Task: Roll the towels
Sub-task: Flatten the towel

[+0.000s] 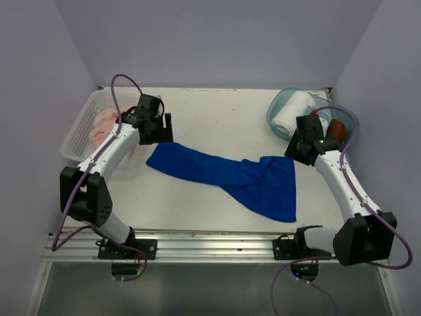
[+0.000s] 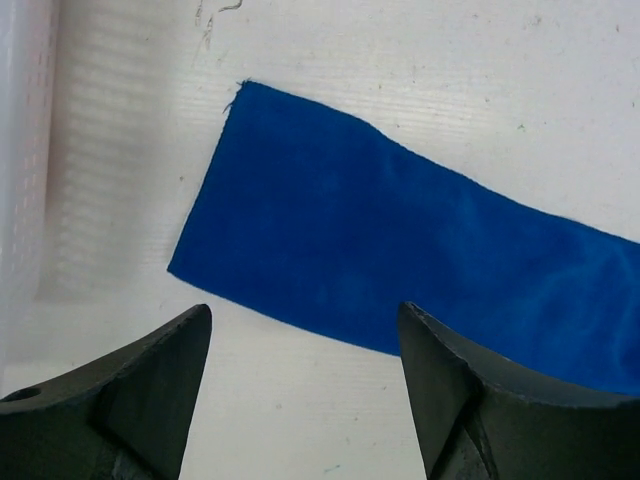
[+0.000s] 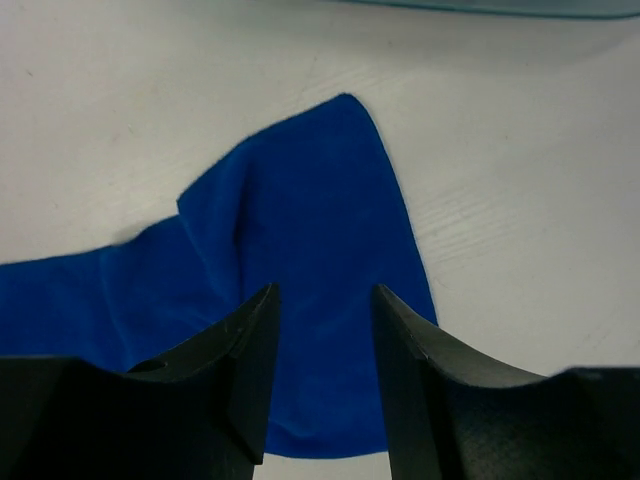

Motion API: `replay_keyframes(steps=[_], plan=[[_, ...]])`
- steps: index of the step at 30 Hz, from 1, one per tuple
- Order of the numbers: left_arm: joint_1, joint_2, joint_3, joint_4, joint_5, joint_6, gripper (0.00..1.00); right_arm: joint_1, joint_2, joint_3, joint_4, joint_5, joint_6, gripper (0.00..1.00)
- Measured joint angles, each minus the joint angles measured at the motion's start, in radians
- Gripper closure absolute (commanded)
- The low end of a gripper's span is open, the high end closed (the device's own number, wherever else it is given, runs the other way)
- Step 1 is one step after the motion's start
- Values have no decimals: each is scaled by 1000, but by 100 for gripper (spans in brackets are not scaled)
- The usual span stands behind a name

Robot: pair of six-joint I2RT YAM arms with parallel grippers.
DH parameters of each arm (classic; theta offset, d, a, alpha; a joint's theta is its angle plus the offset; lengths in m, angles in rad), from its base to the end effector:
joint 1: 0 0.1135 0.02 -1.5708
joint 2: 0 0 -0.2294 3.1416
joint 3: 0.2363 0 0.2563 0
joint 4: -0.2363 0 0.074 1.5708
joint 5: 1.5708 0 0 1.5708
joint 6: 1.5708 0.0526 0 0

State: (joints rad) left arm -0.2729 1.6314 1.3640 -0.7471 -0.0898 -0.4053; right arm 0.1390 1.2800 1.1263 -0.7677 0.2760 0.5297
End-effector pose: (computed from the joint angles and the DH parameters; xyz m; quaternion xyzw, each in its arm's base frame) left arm 0.3449 -0.0916 0.2272 -0.0758 0.9577 -0.0505 0.2730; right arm 0.2842 0.0253 0.2552 0.2253 0.9124 -0.0195 0.3413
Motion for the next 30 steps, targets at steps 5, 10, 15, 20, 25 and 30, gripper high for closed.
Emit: replay_keyframes(steps=[5, 10, 15, 20, 25, 30], plan=[[0, -134, -116, 19, -5, 1, 29, 0, -108, -146, -17, -23, 16, 58], [0, -124, -232, 22, -33, -22, 34, 0, -151, -285, 1, -89, 54, 59], [2, -34, -237, 24, -115, -66, 34, 0, -155, -322, -2, -127, 73, 59], [4, 56, -237, 36, -150, -97, 17, 0, -214, -334, -5, -142, 93, 50], [5, 121, -266, 89, -132, -112, 42, 0, -274, -392, -29, -145, 137, 43], [4, 140, -271, 133, -81, -129, 100, 0, -265, -486, -39, -172, 186, 43]])
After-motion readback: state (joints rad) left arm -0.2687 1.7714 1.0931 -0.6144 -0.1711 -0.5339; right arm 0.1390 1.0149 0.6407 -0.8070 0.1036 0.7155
